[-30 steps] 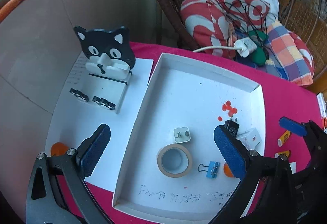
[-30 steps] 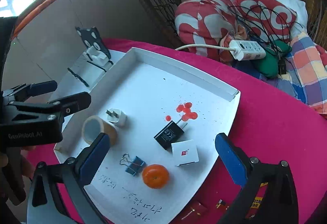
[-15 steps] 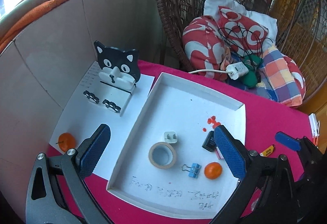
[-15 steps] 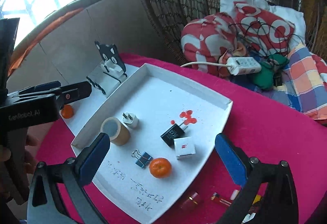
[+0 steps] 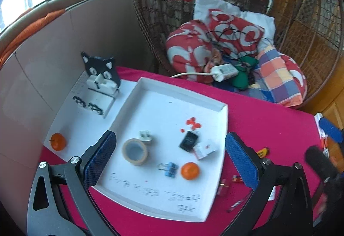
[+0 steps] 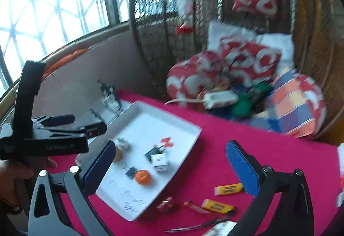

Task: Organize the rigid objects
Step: 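Move both open tools back over the remaining table objects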

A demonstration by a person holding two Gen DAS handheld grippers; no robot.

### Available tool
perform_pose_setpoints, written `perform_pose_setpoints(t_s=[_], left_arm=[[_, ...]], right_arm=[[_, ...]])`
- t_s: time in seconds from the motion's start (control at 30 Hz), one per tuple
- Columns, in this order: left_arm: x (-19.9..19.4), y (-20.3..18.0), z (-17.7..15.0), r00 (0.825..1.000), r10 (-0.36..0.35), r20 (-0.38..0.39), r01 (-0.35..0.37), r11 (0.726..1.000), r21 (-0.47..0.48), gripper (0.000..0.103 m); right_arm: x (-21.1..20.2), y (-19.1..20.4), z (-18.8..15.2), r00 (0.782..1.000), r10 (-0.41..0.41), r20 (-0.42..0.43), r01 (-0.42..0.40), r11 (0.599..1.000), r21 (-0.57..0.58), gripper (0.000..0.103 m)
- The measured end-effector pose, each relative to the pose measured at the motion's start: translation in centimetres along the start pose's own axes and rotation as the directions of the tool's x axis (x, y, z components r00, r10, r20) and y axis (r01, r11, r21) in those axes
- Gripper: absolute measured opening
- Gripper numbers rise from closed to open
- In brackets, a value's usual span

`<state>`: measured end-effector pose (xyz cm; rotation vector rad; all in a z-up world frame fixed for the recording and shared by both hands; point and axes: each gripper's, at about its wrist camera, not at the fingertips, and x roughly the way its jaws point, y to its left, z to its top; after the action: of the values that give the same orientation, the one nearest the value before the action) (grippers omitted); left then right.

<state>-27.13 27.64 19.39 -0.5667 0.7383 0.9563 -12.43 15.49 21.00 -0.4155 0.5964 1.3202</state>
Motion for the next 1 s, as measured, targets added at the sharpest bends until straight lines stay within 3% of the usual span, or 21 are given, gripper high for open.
perform_pose_setpoints(t_s=[0.27,0.43,0.53,0.7,0.87,1.0], left_arm=[[-0.6,-4.3,-1.3,0.999,-0.036,-0.006,0.036,0.998,0.052,0.102],[-0.7,-6.3,-2.1,0.998,-0.064,-0.016,0.065,0.996,0.065,0.102],[-0.5,-7.4,-2.8,0.993,-0.115,-0.034,0.118,0.989,0.085,0.102],[0.4,-9.2,-4.8,0.986,-0.153,-0.063,0.160,0.977,0.142,0.102],[2.3,-12.1,-7.4,0.965,-0.198,-0.172,0.234,0.946,0.224,0.102],[4.3,-14.4,-9.5,0.942,-0.192,-0.274,0.268,0.924,0.273,0.102]], right_arm=[[-6.5,-4.6,-0.2,0.989,-0.096,0.116,0.094,0.995,0.019,0.103],[-11.2,-7.9,-0.1,0.962,-0.153,0.227,0.131,0.985,0.111,0.103],[-13.2,-10.3,-0.4,0.942,-0.202,0.268,0.153,0.969,0.192,0.103],[-13.1,-14.2,-2.2,0.956,-0.203,0.212,0.126,0.936,0.328,0.103],[-13.3,-16.2,-4.0,0.961,-0.212,0.178,0.132,0.917,0.377,0.103],[-13.5,-17.0,-5.0,0.963,-0.221,0.154,0.149,0.914,0.377,0.103]])
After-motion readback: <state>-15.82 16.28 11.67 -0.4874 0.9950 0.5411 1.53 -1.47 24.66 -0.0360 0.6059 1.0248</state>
